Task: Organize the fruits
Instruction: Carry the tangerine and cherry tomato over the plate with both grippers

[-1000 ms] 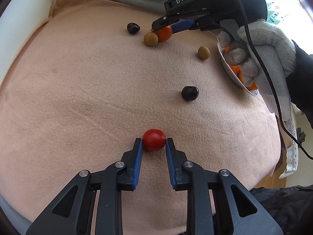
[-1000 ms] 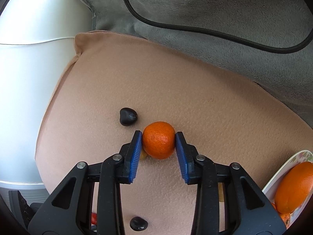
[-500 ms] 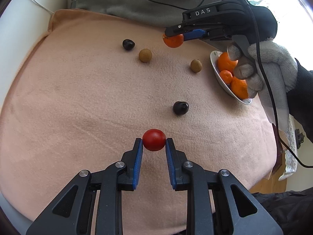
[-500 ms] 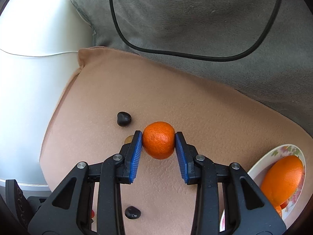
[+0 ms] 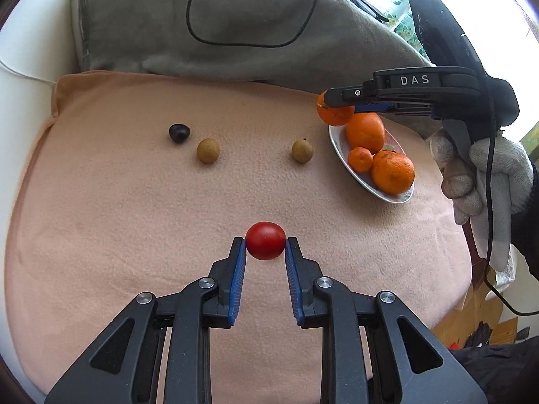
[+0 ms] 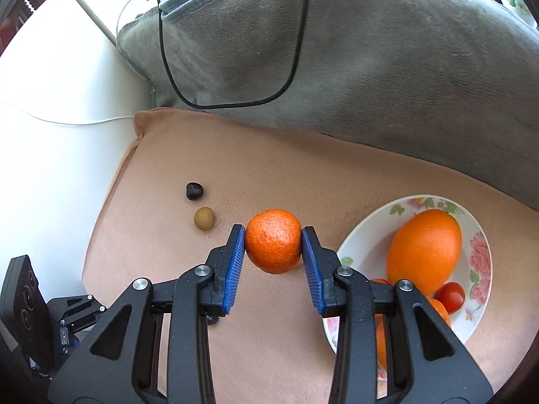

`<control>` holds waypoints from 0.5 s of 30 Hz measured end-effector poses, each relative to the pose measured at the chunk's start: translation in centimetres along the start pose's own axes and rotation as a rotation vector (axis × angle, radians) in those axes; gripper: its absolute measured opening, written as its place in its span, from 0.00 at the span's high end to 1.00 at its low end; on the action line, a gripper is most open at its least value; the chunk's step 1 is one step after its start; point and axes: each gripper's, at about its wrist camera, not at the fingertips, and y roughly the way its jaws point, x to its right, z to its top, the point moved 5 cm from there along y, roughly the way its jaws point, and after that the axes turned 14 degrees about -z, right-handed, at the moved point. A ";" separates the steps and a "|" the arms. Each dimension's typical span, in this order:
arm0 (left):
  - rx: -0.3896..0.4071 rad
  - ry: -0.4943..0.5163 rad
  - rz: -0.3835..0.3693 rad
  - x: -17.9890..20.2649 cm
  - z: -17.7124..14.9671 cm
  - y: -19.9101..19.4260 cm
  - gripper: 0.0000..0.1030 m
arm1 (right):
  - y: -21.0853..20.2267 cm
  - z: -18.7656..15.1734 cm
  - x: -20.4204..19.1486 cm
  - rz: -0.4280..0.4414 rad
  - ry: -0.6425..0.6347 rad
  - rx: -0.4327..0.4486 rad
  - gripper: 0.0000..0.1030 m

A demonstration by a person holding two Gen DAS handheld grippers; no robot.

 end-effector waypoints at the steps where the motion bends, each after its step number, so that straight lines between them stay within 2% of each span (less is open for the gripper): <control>1: 0.000 0.009 -0.003 0.3 0.3 0.1 0.79 | -0.3 -0.2 0.6 -0.001 0.013 0.000 0.65; 7: 0.004 0.050 -0.023 2.0 2.1 1.0 0.79 | -2.4 -1.8 5.3 -0.022 0.089 0.012 0.65; 15: -0.008 0.101 -0.056 4.2 3.9 2.9 0.79 | -4.2 -3.4 9.6 -0.063 0.171 0.032 0.65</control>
